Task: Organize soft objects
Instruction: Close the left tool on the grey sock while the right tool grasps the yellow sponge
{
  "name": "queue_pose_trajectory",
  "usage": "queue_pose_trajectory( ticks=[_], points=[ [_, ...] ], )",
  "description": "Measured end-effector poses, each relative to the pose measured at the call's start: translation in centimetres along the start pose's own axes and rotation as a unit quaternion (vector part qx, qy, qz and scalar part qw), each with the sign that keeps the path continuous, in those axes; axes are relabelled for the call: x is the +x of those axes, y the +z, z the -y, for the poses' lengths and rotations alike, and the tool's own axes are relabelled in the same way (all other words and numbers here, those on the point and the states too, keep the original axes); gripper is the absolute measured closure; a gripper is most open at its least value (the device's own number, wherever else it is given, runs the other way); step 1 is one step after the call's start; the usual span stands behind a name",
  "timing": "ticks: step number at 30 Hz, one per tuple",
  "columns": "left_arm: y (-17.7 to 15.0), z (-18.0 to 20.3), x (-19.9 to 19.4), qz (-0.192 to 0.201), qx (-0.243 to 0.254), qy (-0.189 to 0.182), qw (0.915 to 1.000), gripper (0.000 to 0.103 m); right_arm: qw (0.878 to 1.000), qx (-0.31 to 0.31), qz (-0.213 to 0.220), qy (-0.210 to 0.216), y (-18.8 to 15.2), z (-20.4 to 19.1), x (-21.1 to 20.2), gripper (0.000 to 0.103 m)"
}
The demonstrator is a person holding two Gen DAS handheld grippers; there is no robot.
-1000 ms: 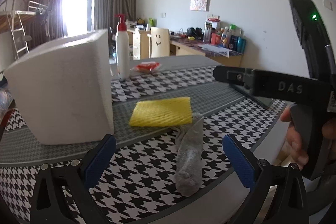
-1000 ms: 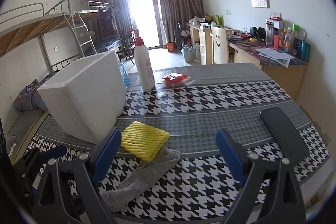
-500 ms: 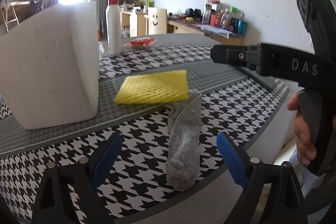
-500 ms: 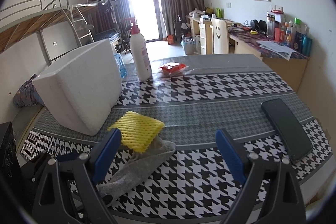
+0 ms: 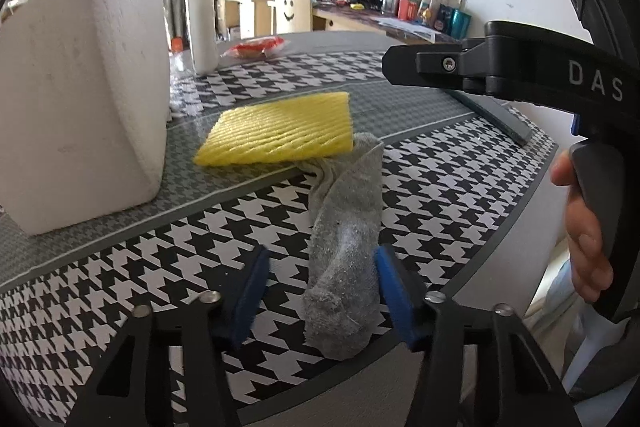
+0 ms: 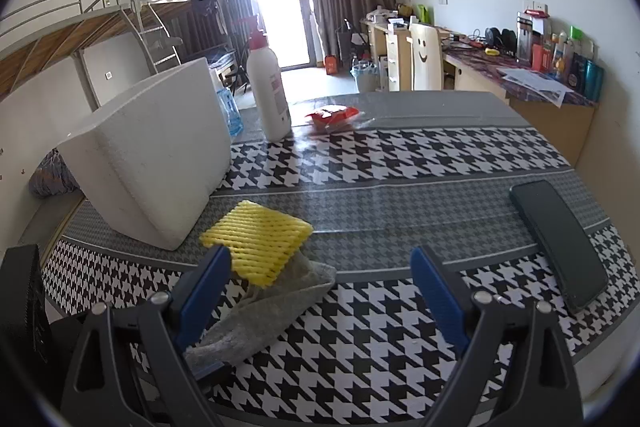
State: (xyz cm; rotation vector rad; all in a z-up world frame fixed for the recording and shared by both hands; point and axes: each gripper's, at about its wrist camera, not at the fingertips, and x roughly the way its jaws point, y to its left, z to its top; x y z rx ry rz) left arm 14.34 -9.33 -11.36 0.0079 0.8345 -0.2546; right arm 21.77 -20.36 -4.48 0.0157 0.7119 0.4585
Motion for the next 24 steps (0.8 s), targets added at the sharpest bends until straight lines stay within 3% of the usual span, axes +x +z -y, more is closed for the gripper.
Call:
queue_pose_trajectory(
  ticks=[4, 7, 10, 18, 21, 24],
  points=[
    [0.0, 0.0, 0.1, 0.001, 0.008, 0.006, 0.9999, 0.064, 1.0, -0.002, -0.005, 0.001, 0.0, -0.1, 0.4, 0.009],
    [0.1, -0.4, 0.1, -0.001, 0.005, 0.003, 1.0, 0.08, 1.0, -0.001, -0.009, 0.008, -0.1, -0.2, 0.8, 0.009],
    [0.1, -0.7, 0.0, 0.001, 0.004, -0.002, 1.0, 0.084, 1.0, -0.005, -0.015, 0.016, -0.1, -0.5, 1.5, 0.009],
    [-0.1, -1.7, -0.6, 0.005, 0.007, 0.002, 1.0, 0.085, 0.999, -0.003, -0.031, 0.039, 0.0, -1.2, 3.4, 0.01],
    [-0.3, -1.7, -0.5, 0.004, 0.008, 0.001, 1.0, 0.085, 0.997, 0.002, -0.043, 0.057, 0.1, -1.3, 4.2, 0.021],
    [-0.3, -1.6, -0.7, 0.007, 0.009, -0.004, 0.9999, 0.085, 0.997, 0.007, -0.05, 0.06, 0.1, -1.3, 4.9, 0.023]
  ],
)
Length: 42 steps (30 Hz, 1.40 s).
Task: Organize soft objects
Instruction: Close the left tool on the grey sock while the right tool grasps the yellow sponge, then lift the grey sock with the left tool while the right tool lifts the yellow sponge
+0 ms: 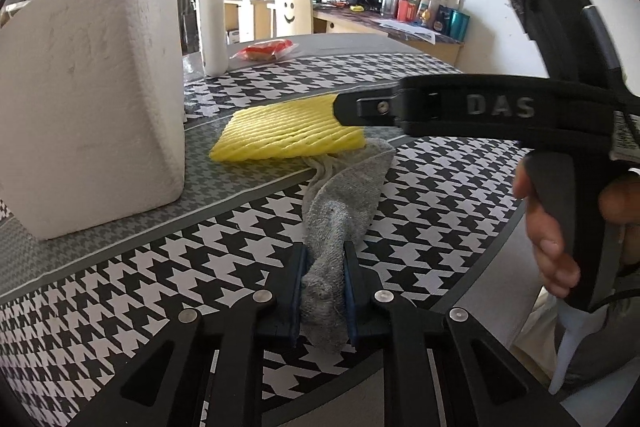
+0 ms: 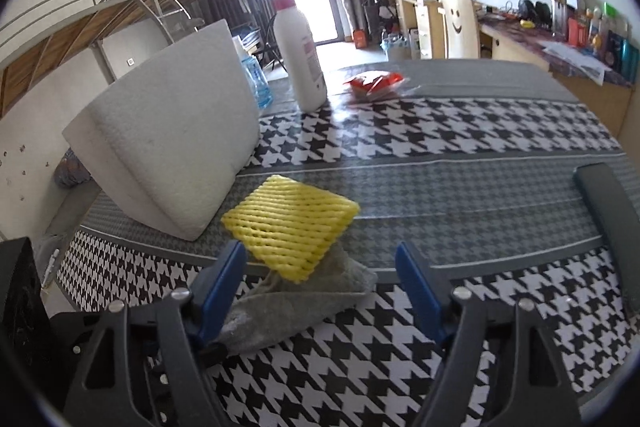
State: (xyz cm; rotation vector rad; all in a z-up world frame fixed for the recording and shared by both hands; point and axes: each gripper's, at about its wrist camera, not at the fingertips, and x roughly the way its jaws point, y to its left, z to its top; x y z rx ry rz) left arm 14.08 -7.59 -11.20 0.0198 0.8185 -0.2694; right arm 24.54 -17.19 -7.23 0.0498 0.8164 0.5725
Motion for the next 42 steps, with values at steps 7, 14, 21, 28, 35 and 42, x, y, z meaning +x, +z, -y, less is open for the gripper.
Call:
queue_pose_trajectory(
  ticks=[7, 14, 21, 28, 35, 42],
  points=[
    [-0.6, -0.3, -0.6, 0.001, -0.002, -0.001, 1.0, 0.085, 1.0, 0.002, -0.019, 0.015, -0.2, -0.3, 1.1, 0.036],
    [-0.8, -0.2, -0.7, 0.003, -0.001, 0.001, 1.0, 0.085, 0.998, -0.005, -0.046, 0.031, -0.3, -1.1, 2.2, 0.062],
    [-1.1, -0.4, -1.6, 0.013, -0.003, 0.005, 0.9999, 0.085, 0.998, -0.014, -0.042, 0.034, -0.3, -1.5, 1.8, 0.09],
    [-1.3, -0.7, -2.9, 0.029, -0.005, 0.004, 0.9996, 0.086, 0.999, -0.013, -0.017, 0.029, 0.2, -1.9, 0.0, 0.091],
    [-1.4, -0.9, -4.4, 0.045, -0.009, 0.006, 0.9989, 0.086, 1.0, -0.016, 0.009, 0.023, 0.6, -2.4, -2.0, 0.091],
    [-0.5, -0.7, -5.7, 0.064, -0.008, 0.009, 0.9979, 0.086, 0.999, -0.012, 0.032, 0.018, 0.7, -2.3, -3.8, 0.091]
  ],
)
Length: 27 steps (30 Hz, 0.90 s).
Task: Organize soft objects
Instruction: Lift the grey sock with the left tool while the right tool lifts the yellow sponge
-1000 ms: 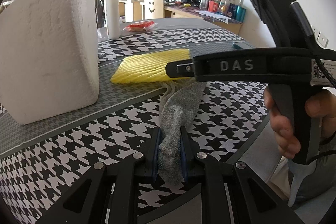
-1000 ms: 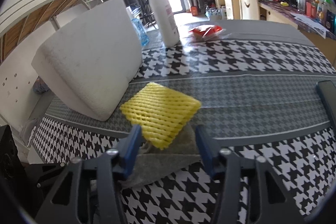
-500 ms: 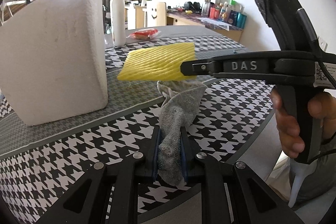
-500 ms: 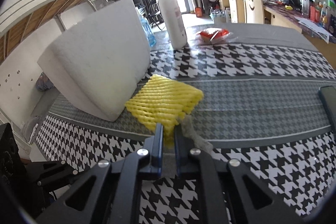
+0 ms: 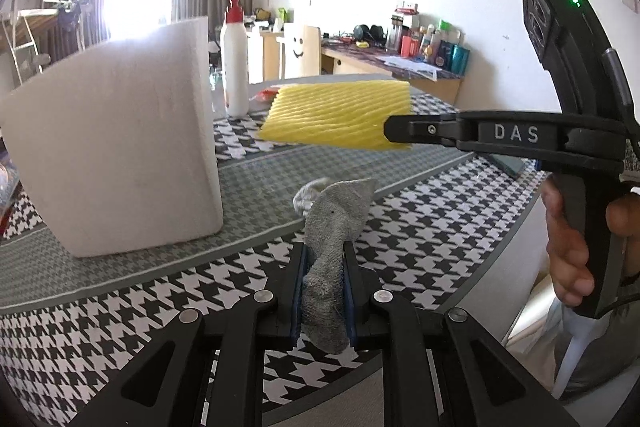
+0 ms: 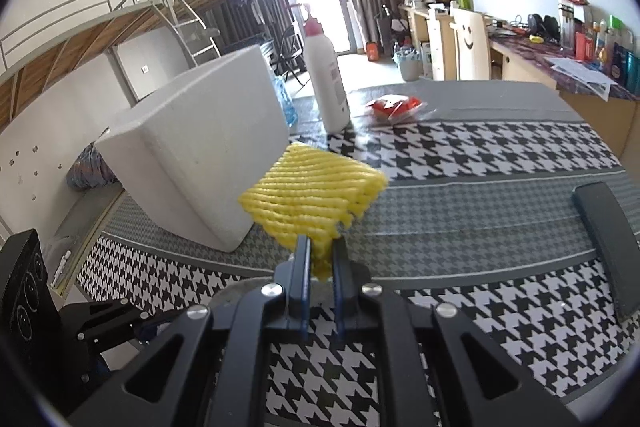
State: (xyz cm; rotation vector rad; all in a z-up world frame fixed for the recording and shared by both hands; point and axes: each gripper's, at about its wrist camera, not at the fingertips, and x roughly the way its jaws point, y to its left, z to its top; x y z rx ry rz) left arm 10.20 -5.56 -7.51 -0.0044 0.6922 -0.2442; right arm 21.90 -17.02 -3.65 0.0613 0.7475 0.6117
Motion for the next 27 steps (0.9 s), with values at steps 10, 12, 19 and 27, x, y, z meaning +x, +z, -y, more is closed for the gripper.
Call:
queue_pose_trajectory(
  ticks=[10, 12, 19, 27],
  points=[
    [1.3, -0.2, -1.6, 0.03, -0.003, 0.012, 0.9995, 0.086, 0.999, 0.001, 0.033, -0.01, 0.8, -0.1, -2.3, 0.091],
    [1.6, -0.4, -1.8, 0.034, -0.002, 0.013, 0.9993, 0.086, 0.999, 0.001, 0.038, -0.011, 1.0, 0.1, -2.6, 0.09],
    [2.9, -0.2, -2.6, 0.055, 0.002, 0.015, 0.9984, 0.087, 0.999, 0.008, 0.052, -0.015, 1.1, 0.3, -3.5, 0.09],
    [3.9, -0.1, -3.4, 0.073, 0.004, 0.015, 0.9972, 0.087, 0.997, 0.004, 0.07, -0.025, 1.3, 0.1, -4.8, 0.09]
  ],
)
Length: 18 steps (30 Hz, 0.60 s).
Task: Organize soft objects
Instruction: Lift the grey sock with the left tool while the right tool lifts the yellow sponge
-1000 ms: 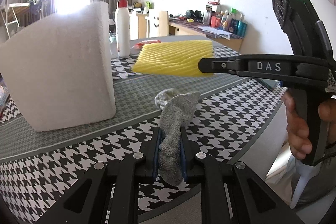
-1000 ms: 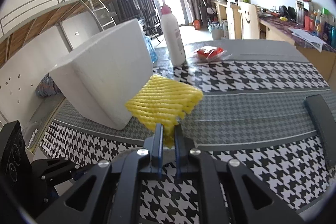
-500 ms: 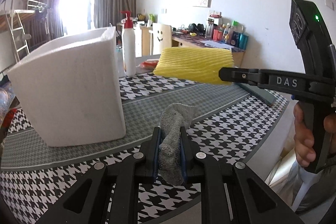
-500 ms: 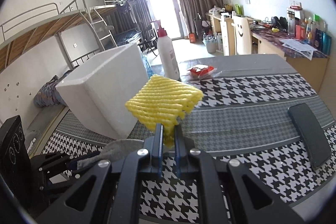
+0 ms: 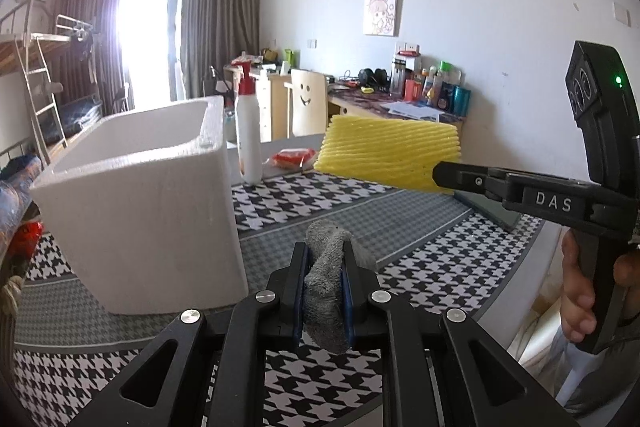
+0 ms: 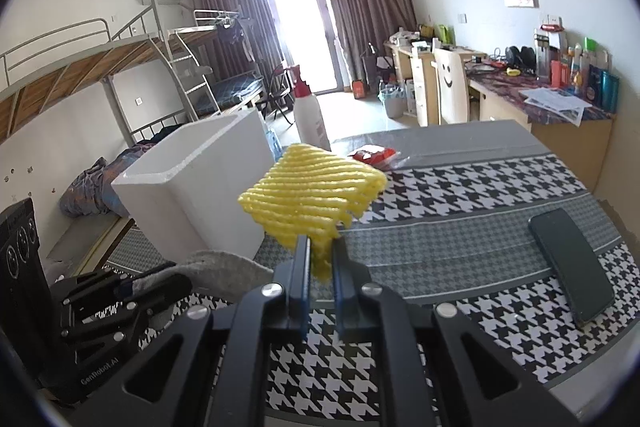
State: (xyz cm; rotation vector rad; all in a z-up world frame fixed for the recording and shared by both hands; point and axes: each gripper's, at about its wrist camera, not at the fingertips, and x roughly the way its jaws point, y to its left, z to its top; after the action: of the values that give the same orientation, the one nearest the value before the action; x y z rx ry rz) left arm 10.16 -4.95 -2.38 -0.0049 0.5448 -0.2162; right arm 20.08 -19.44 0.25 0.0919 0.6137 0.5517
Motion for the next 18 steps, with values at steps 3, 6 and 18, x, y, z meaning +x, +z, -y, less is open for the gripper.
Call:
queue_pose_trajectory(
  ticks=[3, 6, 18],
  points=[
    [0.3, 0.0, -0.3, 0.007, 0.001, 0.003, 1.0, 0.088, 1.0, 0.001, 0.004, -0.005, 0.1, 0.0, -0.2, 0.09],
    [0.5, 0.1, -0.4, 0.009, 0.002, 0.0, 1.0, 0.088, 1.0, 0.003, 0.008, -0.007, 0.2, 0.1, -0.4, 0.09],
    [1.9, 0.0, -1.0, 0.033, 0.005, 0.006, 0.9994, 0.089, 0.999, -0.005, 0.034, -0.024, 0.9, 0.1, -1.8, 0.09]
  ],
)
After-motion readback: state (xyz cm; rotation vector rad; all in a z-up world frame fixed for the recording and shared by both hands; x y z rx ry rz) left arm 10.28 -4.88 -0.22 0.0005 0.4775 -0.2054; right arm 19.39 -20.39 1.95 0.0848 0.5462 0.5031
